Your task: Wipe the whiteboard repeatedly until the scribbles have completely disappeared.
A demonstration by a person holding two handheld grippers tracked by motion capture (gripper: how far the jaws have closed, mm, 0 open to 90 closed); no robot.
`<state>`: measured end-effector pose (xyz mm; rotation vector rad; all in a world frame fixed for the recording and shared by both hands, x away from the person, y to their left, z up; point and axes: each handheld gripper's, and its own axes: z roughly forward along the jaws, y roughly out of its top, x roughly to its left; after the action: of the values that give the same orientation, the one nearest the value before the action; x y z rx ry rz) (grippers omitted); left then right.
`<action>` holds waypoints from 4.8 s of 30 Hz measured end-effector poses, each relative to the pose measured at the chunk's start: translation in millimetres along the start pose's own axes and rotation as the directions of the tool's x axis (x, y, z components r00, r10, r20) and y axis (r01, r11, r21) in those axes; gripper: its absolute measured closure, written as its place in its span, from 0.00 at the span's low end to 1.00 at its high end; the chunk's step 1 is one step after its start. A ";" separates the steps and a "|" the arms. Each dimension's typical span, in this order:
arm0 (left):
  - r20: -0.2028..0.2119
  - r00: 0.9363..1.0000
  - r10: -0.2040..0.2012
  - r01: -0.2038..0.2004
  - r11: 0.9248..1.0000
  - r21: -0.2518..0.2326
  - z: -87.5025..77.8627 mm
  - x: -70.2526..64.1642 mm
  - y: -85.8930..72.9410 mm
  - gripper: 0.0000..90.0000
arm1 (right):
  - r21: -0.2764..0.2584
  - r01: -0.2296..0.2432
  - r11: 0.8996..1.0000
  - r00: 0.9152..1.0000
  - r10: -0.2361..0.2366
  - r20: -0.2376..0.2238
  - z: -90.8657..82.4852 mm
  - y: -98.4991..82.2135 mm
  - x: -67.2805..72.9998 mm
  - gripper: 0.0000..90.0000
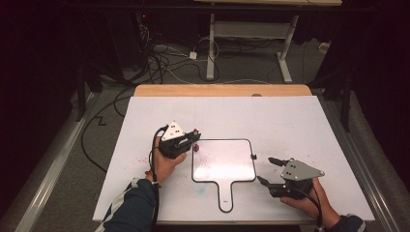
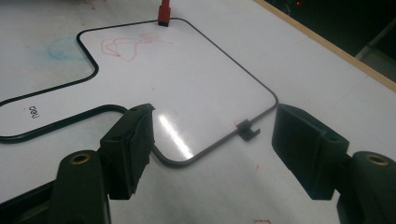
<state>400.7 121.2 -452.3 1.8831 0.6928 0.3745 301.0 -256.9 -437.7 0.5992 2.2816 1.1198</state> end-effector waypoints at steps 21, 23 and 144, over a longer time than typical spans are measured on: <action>-0.006 0.996 0.091 -0.091 0.996 0.005 27.2 -20.3 12.9 0.87 | 0.004 0.004 1.000 1.000 -0.004 0.000 -0.2 -0.7 0.0 0.34; 0.022 0.996 0.087 -0.087 0.996 0.006 28.2 -21.1 13.4 0.87 | 0.003 0.005 1.000 1.000 -0.005 0.000 0.1 -0.6 -0.4 0.34; 0.097 0.989 0.113 -0.116 0.993 0.034 -21.3 -51.7 -10.4 0.87 | -0.022 0.022 1.000 1.000 -0.021 0.022 -6.4 3.3 1.0 0.34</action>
<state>345.4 107.8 -450.3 1.9700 0.5332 0.3436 296.8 -258.2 -432.0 0.5741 2.2485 1.1218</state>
